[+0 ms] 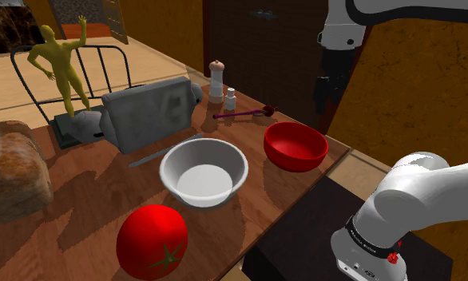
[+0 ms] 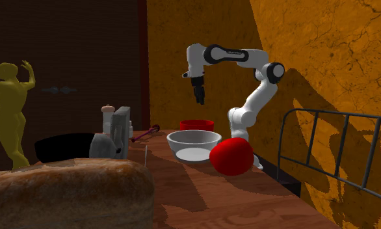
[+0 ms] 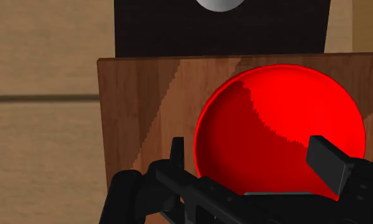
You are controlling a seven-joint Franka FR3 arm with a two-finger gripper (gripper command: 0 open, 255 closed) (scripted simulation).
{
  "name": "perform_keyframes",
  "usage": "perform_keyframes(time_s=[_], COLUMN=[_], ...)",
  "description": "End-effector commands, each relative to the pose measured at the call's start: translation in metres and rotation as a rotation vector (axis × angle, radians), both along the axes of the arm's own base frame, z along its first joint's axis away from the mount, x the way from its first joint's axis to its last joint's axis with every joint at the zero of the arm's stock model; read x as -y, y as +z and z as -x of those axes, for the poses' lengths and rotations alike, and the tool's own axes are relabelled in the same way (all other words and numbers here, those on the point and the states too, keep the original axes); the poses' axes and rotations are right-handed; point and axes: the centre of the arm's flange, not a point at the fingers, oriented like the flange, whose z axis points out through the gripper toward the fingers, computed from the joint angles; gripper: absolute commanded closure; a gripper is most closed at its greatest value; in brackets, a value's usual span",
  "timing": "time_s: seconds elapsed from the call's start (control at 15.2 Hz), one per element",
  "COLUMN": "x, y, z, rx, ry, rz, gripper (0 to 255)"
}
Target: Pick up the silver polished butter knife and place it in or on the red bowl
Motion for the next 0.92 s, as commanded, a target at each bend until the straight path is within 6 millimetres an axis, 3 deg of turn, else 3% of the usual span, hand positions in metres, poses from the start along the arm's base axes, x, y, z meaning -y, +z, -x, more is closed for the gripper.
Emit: perform_keyframes(time_s=[0.0,0.4,0.86], x=[0.000,-0.019,-0.062], y=[0.000,-0.020,-0.044], z=[0.000,-0.073,-0.149], rx=[0.000,0.000,0.000], ry=[0.000,0.239,0.518], rz=[0.000,-0.002,-0.004], gripper=[0,0,0])
